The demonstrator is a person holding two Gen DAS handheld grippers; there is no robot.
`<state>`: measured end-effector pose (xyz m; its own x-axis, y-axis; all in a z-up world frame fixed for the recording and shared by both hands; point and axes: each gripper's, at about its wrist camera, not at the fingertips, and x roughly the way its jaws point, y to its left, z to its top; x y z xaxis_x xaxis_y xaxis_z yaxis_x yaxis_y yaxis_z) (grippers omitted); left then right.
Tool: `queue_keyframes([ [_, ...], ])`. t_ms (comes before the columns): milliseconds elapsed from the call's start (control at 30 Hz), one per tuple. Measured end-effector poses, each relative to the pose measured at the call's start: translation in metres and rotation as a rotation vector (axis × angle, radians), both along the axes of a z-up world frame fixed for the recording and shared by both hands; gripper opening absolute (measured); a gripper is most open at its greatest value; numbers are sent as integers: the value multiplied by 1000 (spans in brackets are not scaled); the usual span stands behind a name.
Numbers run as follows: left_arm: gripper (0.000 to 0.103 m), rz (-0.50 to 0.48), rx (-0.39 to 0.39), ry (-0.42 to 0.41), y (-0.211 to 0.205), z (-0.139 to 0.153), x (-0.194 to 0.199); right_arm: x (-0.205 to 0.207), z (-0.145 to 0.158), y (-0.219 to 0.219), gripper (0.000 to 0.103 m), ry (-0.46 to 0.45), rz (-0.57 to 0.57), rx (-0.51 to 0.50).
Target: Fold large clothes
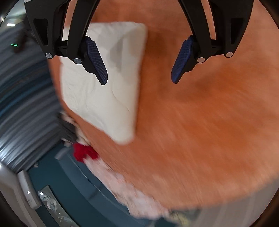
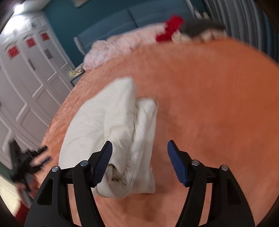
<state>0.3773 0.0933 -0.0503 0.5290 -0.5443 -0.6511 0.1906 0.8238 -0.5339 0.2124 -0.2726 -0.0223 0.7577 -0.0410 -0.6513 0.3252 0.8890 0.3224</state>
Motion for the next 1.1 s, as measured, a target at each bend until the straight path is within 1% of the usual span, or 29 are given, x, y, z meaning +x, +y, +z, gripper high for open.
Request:
queue_keyframes([
  [67, 72, 63, 155, -113, -13, 30, -5, 10, 19, 18, 54, -11, 35, -86],
  [100, 71, 81, 243, -170, -29, 46, -8, 17, 24, 25, 52, -18, 46, -118],
  [133, 71, 73, 291, -211, -43, 55, -8, 22, 28, 31, 51, -28, 56, -144],
  [200, 70, 37, 362, -257, -70, 64, -6, 47, 34, 46, 46, -29, 74, -224],
  [233, 70, 16, 407, -271, -89, 65, -4, 61, 34, 52, 46, -26, 77, -259],
  [300, 62, -26, 464, -269, -122, 59, 5, 82, 31, 56, 46, -8, 75, -283],
  [367, 59, -51, 494, -254, -145, 49, 16, 109, 17, 53, 45, 29, 57, -294],
  [433, 59, -61, 513, -230, -163, 31, 32, 130, -3, 47, 45, 79, 32, -286],
  [533, 60, -74, 553, -195, -182, -4, 45, 142, -35, 37, 45, 117, 13, -261],
  [567, 63, -67, 563, -201, -185, -13, 46, 142, -44, 34, 45, 113, 8, -256],
  [633, 64, -47, 555, -219, -187, -26, 47, 140, -57, 25, 46, 93, 9, -218],
  [733, 65, -19, 538, -234, -188, -35, 51, 144, -68, 22, 47, 84, 20, -205],
  [833, 65, -3, 547, -249, -195, -43, 54, 148, -76, 24, 48, 72, 21, -218],
  [1100, 66, 30, 540, -280, -198, -55, 58, 152, -85, 29, 48, 24, 2, -258],
])
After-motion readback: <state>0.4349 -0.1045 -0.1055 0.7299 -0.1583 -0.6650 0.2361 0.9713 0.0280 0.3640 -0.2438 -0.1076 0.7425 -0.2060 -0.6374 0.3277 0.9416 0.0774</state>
